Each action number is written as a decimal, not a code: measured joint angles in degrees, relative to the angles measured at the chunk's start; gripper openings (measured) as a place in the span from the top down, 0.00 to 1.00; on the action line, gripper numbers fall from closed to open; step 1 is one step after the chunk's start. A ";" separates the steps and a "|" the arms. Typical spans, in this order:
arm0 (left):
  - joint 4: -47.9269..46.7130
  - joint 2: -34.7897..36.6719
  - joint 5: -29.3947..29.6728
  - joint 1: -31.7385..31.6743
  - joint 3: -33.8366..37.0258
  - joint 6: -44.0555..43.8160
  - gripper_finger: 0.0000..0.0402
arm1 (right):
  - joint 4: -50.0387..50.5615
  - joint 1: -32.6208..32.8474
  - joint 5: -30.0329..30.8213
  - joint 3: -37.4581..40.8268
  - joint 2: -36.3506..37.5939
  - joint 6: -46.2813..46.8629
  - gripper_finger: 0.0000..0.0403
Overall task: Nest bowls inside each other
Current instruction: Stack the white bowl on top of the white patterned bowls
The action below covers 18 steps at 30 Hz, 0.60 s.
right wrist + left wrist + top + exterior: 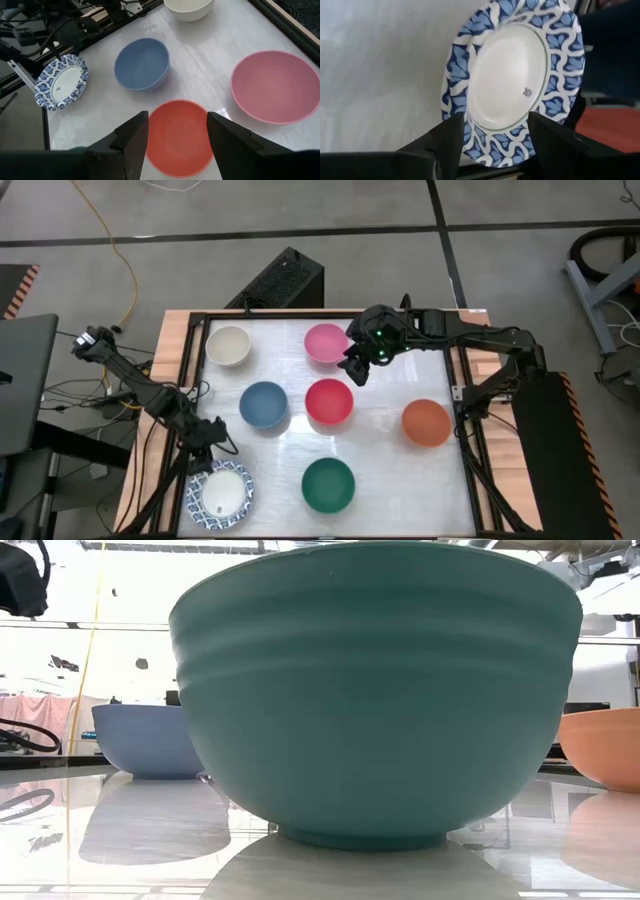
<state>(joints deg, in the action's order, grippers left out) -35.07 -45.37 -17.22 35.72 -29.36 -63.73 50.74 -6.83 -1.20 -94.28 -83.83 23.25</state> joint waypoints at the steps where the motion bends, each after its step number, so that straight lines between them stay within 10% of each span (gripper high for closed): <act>1: -0.24 0.58 0.66 -0.64 -0.20 -0.42 0.48 | -0.06 0.00 0.03 0.00 0.00 -0.29 0.45; 14: -18.22 1.13 48.48 -16.80 -19.69 20.14 0.48 | -0.19 -0.02 0.09 0.00 0.00 -1.38 0.45; 18: -26.72 -1.45 50.30 -27.77 -25.33 28.42 0.48 | -0.19 -0.02 0.10 0.00 0.00 -1.45 0.45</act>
<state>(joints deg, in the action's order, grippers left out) -61.79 -46.82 33.08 7.95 -54.69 -35.32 50.54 -6.85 -1.10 -94.28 -83.83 21.80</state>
